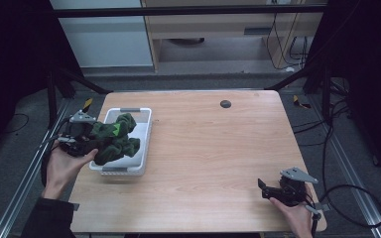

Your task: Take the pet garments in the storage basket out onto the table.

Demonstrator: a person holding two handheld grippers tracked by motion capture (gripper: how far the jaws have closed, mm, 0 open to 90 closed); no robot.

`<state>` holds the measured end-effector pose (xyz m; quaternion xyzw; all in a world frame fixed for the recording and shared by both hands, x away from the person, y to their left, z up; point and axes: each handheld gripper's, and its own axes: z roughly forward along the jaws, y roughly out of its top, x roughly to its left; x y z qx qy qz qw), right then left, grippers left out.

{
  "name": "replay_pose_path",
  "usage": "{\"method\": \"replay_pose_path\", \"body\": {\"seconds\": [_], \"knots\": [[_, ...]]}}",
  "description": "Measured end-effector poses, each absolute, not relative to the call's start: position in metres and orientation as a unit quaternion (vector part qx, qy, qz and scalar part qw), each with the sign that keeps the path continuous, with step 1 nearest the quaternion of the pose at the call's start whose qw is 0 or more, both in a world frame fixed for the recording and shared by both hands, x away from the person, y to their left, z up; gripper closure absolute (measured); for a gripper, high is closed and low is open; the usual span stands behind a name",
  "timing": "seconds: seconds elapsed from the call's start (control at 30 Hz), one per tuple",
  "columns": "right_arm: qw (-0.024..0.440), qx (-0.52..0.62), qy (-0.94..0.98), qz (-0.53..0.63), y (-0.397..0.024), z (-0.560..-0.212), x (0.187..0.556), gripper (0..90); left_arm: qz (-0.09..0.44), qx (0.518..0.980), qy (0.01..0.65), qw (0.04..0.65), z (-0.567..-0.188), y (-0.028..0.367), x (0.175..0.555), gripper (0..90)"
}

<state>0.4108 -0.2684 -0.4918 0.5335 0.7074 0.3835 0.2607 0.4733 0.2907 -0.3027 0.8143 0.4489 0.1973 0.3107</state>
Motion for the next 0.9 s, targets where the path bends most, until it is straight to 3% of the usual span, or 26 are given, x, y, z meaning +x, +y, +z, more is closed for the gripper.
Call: {"method": "replay_pose_path", "body": {"seconds": [0.9], "knots": [[0.266, 0.532, 0.705, 0.387, -0.269, -0.490, 0.410, 4.9, 0.182, 0.857, 0.366, 0.314, -0.274, 0.240, 0.453, 75.0]]}}
